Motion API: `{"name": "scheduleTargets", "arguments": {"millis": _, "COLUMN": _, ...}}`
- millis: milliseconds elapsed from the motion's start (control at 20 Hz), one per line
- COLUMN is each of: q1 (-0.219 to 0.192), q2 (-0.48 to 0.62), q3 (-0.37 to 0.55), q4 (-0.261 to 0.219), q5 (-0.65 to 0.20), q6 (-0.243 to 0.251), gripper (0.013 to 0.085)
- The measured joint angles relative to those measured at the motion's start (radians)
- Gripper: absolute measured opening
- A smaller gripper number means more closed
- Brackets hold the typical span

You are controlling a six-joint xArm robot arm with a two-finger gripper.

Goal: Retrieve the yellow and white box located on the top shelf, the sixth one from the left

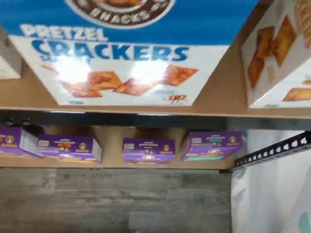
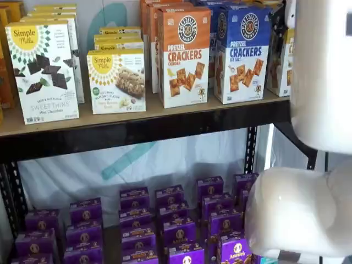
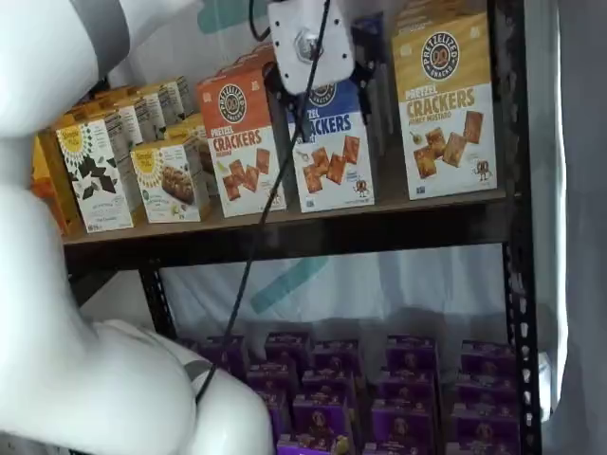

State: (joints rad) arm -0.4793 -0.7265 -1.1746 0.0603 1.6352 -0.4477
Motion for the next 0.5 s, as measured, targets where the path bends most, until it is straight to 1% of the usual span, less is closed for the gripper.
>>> {"name": "scheduleTargets", "arguments": {"millis": 150, "q1": -0.034, "q2": 0.029, "q3": -0.018, "q4": -0.002, "q5": -0.029, "q6": -0.033, "gripper": 0.085}}
{"name": "scheduleTargets", "arguments": {"millis": 300, "q1": -0.074, "q2": 0.058, "q3": -0.039, "q4": 0.015, "q5": -0.047, "q6": -0.069, "gripper": 0.085}}
{"name": "scheduleTargets", "arguments": {"millis": 500, "q1": -0.101, "q2": 0.088, "q3": -0.059, "q4": 0.027, "q5": -0.059, "q6": -0.096, "gripper": 0.085}}
